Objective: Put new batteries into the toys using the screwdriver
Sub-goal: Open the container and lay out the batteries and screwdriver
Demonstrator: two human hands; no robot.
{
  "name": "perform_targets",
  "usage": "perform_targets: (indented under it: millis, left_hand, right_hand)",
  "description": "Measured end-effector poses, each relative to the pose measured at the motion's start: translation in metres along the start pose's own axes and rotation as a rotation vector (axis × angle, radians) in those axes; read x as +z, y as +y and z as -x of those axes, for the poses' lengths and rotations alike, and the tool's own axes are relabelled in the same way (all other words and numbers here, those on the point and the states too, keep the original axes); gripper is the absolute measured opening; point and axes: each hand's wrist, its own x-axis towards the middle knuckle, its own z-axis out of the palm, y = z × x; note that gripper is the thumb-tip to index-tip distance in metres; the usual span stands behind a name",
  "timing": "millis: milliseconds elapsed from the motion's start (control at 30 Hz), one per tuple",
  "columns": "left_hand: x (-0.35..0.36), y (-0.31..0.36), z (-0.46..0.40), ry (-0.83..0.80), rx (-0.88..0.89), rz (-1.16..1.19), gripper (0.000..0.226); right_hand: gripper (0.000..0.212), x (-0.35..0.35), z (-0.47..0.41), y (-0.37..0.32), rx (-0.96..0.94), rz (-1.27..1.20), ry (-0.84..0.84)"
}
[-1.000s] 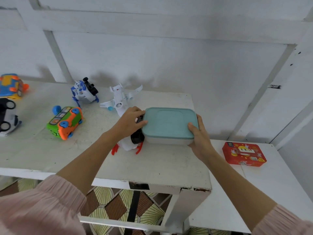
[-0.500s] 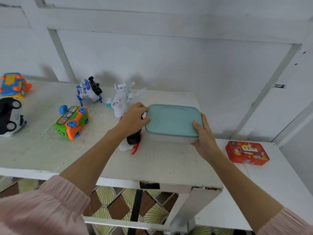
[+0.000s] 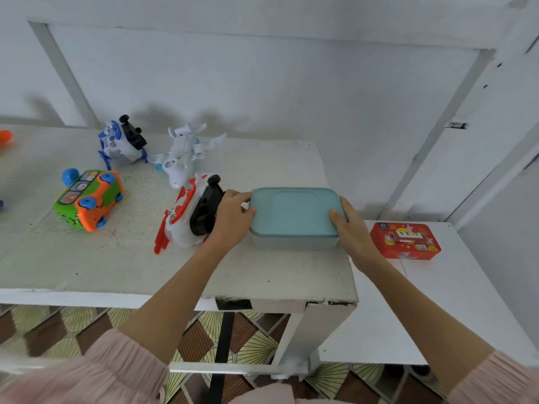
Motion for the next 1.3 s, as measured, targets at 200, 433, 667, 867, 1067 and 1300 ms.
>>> perform_targets:
  millis: [200, 433, 667, 867, 1067, 1300]
  left_hand:
    - [0.002, -0.006, 0.003, 0.03, -0.06, 0.112, 0.034]
    - [0.002, -0.009, 0.009, 0.014, -0.196, 0.32, 0.038]
    - [-0.001, -0.01, 0.007, -0.152, -0.248, 0.661, 0.023]
    - [0.003, -0.015, 0.002, -0.152, -0.312, 0.777, 0.033]
    - [0.006, -0.017, 0.003, -0.135, -0.319, 0.846, 0.036]
    - [0.004, -0.021, 0.009, -0.117, -0.288, 0.901, 0.028]
  right_hand:
    - [0.036, -0.003, 0.002, -0.001, -0.039, 0.076, -0.052]
    - [0.042, -0.013, -0.009, -0.013, -0.074, 0.309, -0.001]
    - [0.066, -0.004, -0.04, -0.049, -0.191, 0.609, -0.395]
    - [0.077, 0.015, -0.057, -0.064, -0.289, 0.945, -0.683]
    - [0.098, 0.044, -0.066, -0.105, -0.353, 1.243, -0.81]
    - [0.121, 0.084, -0.074, -0.133, -0.419, 1.532, -1.001]
